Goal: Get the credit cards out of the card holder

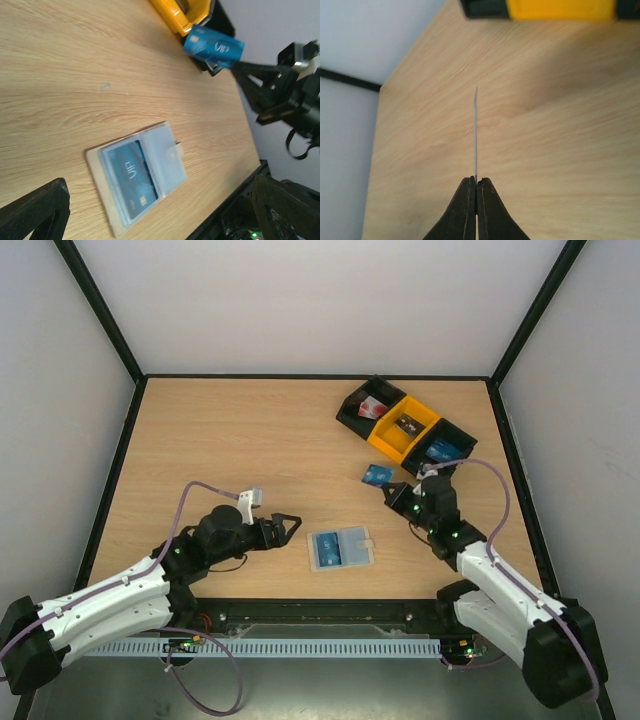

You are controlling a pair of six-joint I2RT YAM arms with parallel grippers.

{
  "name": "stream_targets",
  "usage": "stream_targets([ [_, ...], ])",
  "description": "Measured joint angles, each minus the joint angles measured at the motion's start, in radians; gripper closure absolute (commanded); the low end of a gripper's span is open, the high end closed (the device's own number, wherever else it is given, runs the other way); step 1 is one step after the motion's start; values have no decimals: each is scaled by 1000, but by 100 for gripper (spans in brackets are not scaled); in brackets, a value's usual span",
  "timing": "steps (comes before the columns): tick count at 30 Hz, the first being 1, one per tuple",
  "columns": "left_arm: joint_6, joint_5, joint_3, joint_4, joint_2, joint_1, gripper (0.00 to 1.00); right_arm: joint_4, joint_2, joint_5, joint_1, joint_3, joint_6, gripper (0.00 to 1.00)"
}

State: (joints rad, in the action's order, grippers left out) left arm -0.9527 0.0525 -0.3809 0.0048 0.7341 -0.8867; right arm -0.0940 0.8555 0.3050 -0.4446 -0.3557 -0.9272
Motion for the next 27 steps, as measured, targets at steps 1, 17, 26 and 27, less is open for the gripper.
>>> stream_targets([
  [1, 8, -4, 0, -15, 0, 0, 0, 8, 23, 14, 41, -14, 16, 98],
  [17, 48, -8, 2, -78, 0, 2, 0, 175, 210, 164, 513, -322, 197, 98],
  [26, 40, 12, 29, -47, 18, 3, 0, 244, 396, 75, 567, -444, 270, 98],
  [27, 36, 15, 29, -42, 23, 4, 0, 246, 417, 62, 568, -449, 275, 98],
])
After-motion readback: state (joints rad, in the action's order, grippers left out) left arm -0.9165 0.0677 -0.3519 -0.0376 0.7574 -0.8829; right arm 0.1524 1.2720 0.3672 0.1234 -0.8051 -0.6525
